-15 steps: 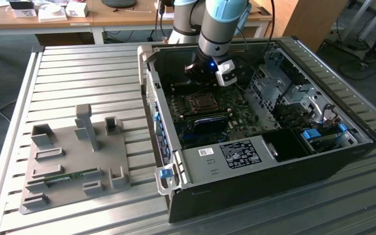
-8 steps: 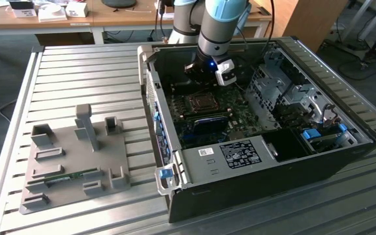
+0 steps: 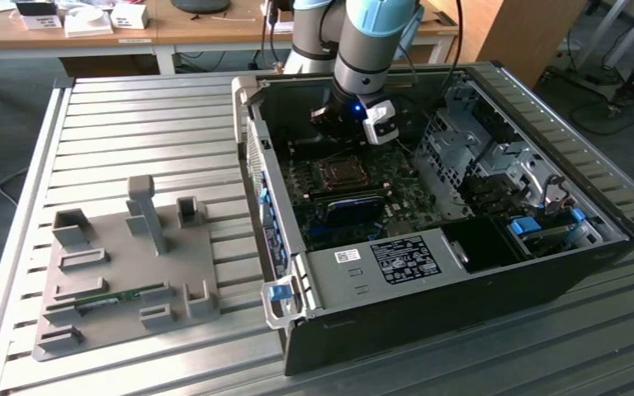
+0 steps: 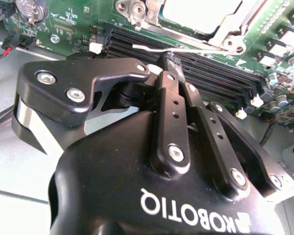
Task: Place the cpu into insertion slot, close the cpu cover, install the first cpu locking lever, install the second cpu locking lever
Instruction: 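Install the first cpu locking lever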
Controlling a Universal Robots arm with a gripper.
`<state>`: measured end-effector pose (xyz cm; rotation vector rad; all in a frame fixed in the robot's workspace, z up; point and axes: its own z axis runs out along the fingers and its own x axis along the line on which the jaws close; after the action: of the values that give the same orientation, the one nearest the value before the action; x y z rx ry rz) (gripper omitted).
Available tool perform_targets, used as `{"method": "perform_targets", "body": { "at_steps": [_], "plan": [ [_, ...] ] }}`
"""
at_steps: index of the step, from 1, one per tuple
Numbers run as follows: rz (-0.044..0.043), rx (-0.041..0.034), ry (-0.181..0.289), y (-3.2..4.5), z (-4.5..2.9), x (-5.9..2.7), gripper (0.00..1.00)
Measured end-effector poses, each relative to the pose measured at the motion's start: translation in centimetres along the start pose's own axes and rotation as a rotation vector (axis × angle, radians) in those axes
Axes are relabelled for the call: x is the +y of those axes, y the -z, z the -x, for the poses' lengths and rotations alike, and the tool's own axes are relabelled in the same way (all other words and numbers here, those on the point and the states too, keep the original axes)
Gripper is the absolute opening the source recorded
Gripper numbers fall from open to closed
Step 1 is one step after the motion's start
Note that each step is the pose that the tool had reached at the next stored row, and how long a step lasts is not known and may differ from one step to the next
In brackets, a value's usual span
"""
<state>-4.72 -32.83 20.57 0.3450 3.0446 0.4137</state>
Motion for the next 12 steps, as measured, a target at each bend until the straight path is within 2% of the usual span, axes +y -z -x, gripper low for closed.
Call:
{"method": "perform_targets", "body": {
  "at_steps": [6, 12],
  "plan": [
    [-0.0003, 0.0001, 0.000, 0.03, 0.00, 0.00, 0.11],
    [0.0001, 0.0001, 0.000, 0.81, 0.02, 0.22, 0.11]
  ]
}}
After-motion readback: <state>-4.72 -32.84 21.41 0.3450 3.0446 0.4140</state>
